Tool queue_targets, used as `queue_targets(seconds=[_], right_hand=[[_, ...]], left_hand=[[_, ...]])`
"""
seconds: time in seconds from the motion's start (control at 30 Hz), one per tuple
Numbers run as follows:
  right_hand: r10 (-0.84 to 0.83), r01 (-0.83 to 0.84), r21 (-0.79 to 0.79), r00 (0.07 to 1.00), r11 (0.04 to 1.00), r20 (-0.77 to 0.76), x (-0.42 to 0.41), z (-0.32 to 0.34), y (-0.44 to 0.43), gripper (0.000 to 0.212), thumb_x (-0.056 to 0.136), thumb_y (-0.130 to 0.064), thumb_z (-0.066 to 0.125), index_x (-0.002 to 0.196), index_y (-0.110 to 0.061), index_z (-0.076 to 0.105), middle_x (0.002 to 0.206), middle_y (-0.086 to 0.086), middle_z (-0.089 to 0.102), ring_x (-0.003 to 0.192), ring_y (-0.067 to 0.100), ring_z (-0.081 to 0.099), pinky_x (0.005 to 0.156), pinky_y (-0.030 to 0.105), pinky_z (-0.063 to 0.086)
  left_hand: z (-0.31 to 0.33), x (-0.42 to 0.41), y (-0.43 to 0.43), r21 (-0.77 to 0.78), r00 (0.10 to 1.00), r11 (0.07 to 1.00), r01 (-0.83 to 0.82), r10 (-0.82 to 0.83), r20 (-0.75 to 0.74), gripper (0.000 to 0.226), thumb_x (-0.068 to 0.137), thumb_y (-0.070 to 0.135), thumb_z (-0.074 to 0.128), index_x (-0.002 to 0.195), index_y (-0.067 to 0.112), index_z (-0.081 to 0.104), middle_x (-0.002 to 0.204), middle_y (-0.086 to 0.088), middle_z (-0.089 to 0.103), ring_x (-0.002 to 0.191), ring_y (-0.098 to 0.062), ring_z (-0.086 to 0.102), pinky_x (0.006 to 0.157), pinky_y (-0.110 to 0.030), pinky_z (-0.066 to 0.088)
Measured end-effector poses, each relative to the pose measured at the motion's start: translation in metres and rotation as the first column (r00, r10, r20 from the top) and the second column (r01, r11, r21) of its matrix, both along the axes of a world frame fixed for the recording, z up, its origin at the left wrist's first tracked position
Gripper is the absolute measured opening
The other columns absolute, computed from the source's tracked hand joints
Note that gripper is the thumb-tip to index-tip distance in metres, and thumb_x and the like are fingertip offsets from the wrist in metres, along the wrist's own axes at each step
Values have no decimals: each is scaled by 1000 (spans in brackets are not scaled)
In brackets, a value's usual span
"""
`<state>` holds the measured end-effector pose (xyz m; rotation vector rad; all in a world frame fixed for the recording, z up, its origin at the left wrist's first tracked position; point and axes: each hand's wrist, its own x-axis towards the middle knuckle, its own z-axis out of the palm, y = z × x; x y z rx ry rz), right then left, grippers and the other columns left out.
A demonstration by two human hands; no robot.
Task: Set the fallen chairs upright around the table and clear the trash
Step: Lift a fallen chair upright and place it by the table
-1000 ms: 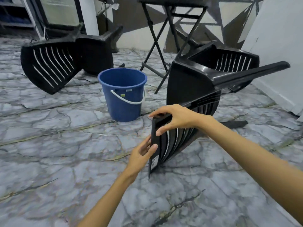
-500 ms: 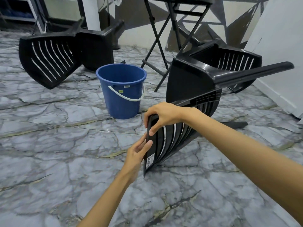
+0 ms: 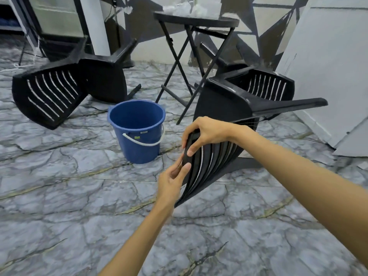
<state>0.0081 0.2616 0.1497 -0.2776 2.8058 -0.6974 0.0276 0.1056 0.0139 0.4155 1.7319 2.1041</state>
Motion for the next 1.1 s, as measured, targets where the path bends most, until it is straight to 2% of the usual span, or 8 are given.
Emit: queue_targets(seconds=[0.07, 0.23, 0.4, 0.5, 0.6, 0.8, 0.93, 1.1], right_hand=[[-37, 38, -27, 999, 999, 11, -2, 50, 23, 23, 69, -24, 82, 90, -18, 74, 96, -3, 72, 96, 9, 62, 88, 19, 42], [-131, 138, -61, 986, 989, 103, 1, 171, 98, 22, 70, -24, 81, 90, -20, 72, 90, -16, 66, 91, 0, 58, 89, 22, 43], [-190, 193, -13, 974, 981, 120, 11, 246, 191, 27, 71, -27, 80, 94, -25, 67, 103, -5, 63, 100, 15, 57, 94, 36, 45], [-206, 210, -51, 976, 976, 73, 19, 274, 249, 27, 71, -31, 80, 93, -30, 65, 111, -2, 59, 106, 17, 55, 98, 38, 43], [-205, 211, -119, 977, 970, 59, 27, 296, 309, 25, 72, -32, 78, 93, -34, 65, 110, -9, 60, 111, 11, 52, 103, 37, 40], [-232, 242, -203, 970, 949, 75, 32, 334, 404, 27, 74, -31, 77, 99, -30, 65, 117, -11, 58, 118, 7, 48, 109, 36, 34], [-238, 255, -263, 967, 930, 97, 32, 354, 451, 29, 75, -30, 77, 101, -24, 67, 115, -10, 61, 116, 9, 51, 108, 39, 36], [-217, 242, -244, 968, 939, 125, 26, 367, 515, 36, 63, -55, 75, 95, -42, 66, 116, -15, 60, 120, 10, 49, 109, 43, 35]], left_hand=[[53, -6, 19, -46, 999, 999, -5, 3, -50, 46, 85, 28, 62, 130, 24, 53, 123, 15, 56, 97, 22, 53, 76, 3, 41], [189, -9, 87, -183, 991, 983, 30, -53, -120, 45, 87, 25, 62, 131, 18, 52, 117, 16, 53, 112, 4, 48, 81, 3, 40], [283, -6, 179, -312, 985, 950, 21, -73, -157, 46, 82, 44, 61, 126, 37, 53, 74, 15, 50, 82, -9, 45, 80, -27, 37], [326, 0, 234, -374, 982, 927, -7, -64, -177, 43, 86, 41, 60, 127, 35, 54, 92, 4, 65, 77, 2, 53, 73, -19, 40], [363, 8, 290, -394, 986, 919, -26, -42, -162, 44, 86, 37, 60, 129, 29, 54, 125, -2, 64, 107, -2, 57, 75, -11, 39], [411, 9, 380, -459, 987, 887, -58, -20, -162, 42, 85, 41, 61, 126, 33, 56, 123, -1, 66, 99, -3, 56, 71, -14, 40], [426, 1, 427, -458, 991, 889, -13, -49, -123, 46, 82, 44, 64, 125, 31, 57, 128, 0, 62, 122, -13, 54, 99, -33, 45], [444, -7, 483, -459, 992, 887, 40, -90, -88, 51, 78, 47, 67, 125, 30, 58, 129, 0, 61, 125, -13, 52, 106, -37, 41]])
